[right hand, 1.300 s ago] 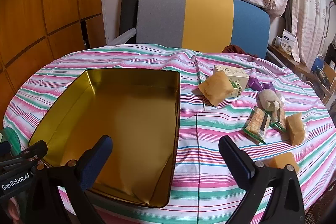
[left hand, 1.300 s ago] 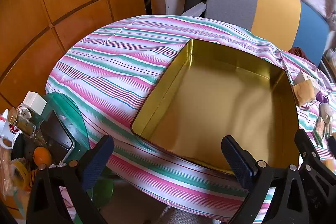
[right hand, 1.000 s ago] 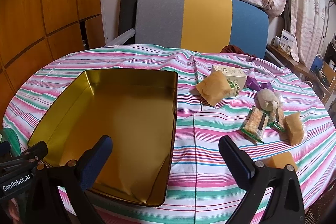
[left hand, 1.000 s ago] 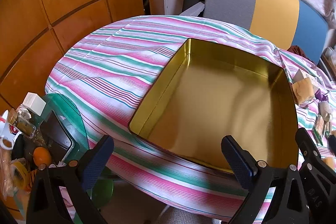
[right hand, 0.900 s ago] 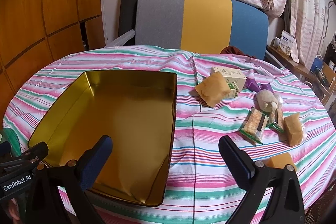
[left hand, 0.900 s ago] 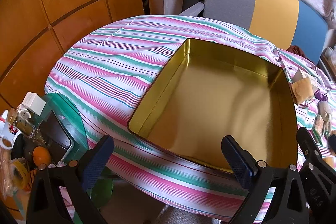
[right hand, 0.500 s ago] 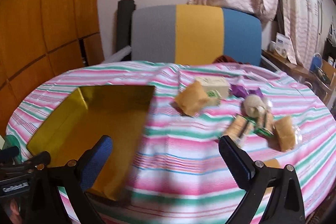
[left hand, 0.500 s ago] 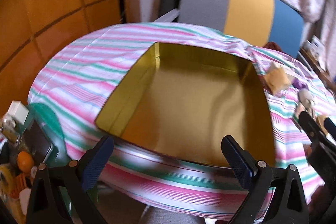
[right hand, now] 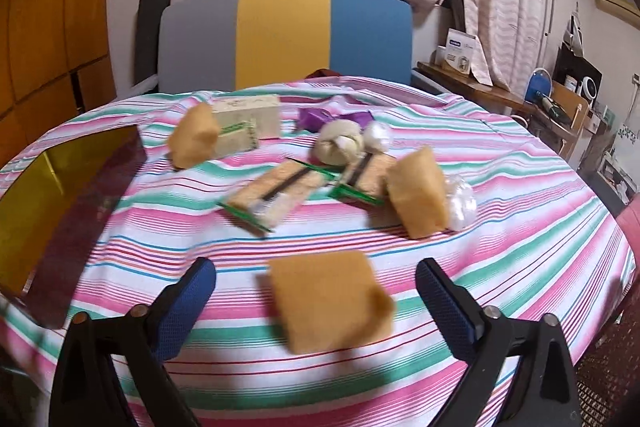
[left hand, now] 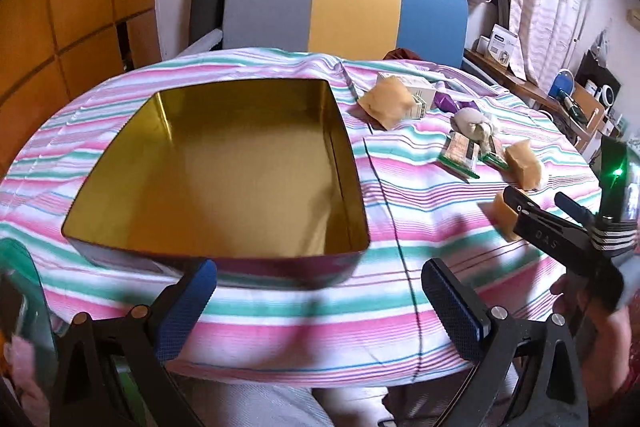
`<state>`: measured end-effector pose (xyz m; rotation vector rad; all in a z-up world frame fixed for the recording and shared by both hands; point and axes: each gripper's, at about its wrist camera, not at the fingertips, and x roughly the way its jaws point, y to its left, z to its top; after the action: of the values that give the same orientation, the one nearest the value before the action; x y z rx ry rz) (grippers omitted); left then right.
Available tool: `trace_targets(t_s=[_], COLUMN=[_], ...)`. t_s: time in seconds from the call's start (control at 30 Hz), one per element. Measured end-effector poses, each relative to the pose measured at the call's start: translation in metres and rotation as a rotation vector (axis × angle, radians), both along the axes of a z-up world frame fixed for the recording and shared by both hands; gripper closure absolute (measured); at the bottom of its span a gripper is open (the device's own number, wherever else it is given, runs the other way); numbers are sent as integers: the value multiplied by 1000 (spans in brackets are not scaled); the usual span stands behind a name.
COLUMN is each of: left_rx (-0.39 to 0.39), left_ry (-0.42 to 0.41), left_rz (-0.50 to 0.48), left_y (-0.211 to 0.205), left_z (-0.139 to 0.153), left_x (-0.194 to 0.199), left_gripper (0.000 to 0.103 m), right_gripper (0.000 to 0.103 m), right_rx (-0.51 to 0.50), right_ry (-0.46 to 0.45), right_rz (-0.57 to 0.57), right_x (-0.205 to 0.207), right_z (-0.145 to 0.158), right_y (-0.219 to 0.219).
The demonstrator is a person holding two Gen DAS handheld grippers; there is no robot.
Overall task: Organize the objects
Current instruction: 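Grasp the yellow sponge on the cloth with the right gripper, then grasp the green-wrapped cracker packet with the left gripper while the right gripper holds the sponge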
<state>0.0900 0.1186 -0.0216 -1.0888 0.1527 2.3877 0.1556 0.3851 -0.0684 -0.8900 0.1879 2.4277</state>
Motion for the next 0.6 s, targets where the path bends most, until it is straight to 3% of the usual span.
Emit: trace_targets(t_s=[0.2, 0.33, 0.6], left_rx=[-31, 1, -30], left_ry=[13, -49, -23], left_rz=[-22, -62, -78], left_y=[10, 13, 31], left_z=[-1, -4, 0], left_x=[12, 13, 15], left_gripper=[0, 0, 0], right_gripper=[21, 35, 39], right_rx=[-69, -102, -116], right_ry=[-58, -56, 15], right_rz=[40, 85, 50], right_x=[-6, -8, -11], right_z=[-23, -35, -32], right_y=[20, 25, 40])
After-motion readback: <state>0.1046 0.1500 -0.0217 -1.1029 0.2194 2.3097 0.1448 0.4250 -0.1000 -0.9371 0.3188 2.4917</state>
